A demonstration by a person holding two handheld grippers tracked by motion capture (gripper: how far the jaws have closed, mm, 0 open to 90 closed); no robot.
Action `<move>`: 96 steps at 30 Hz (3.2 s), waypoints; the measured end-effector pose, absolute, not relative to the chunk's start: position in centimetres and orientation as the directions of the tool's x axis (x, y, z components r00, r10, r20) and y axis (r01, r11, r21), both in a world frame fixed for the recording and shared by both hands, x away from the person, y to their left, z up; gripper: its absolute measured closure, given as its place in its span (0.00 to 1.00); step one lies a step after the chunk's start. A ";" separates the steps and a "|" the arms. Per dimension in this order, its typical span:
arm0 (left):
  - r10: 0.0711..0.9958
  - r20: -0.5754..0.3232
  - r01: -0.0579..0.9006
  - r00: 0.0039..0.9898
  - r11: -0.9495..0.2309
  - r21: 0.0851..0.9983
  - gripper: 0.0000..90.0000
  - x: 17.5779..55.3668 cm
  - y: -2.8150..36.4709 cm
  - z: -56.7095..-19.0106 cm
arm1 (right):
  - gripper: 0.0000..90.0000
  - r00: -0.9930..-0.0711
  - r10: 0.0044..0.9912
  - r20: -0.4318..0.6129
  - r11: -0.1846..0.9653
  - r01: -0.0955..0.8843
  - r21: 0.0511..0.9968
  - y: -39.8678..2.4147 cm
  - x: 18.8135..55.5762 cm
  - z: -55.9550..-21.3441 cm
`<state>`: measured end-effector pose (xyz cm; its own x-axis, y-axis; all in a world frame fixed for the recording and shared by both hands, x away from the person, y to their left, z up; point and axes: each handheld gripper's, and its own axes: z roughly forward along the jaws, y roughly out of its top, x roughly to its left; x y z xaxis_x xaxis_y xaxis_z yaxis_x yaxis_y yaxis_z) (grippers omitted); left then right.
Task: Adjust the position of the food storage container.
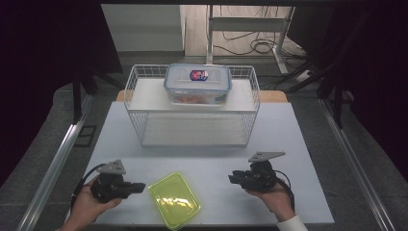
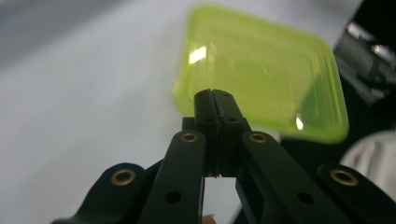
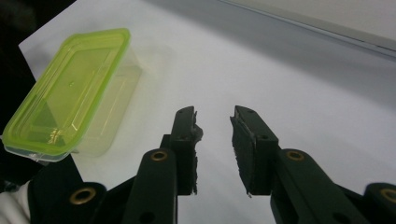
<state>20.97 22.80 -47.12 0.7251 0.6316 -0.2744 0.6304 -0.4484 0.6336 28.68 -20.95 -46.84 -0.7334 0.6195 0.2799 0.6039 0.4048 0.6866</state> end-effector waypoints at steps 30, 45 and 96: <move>0.517 -0.303 0.592 0.800 -0.604 0.534 0.99 20.1 14.0 -51.0 | 0.51 -0.666 0.686 0.293 0.311 0.633 0.709 -22.6 29.3 -46.7; 0.551 -0.287 0.605 0.784 -0.574 0.552 0.99 22.5 9.2 -51.5 | 0.51 -0.665 0.686 0.296 0.315 0.638 0.703 -22.9 29.4 -46.8; 0.649 -0.337 0.667 0.682 -0.363 0.650 0.40 23.4 14.0 -46.4 | 0.48 -0.663 0.688 0.294 0.306 0.633 0.711 -23.5 29.3 -46.4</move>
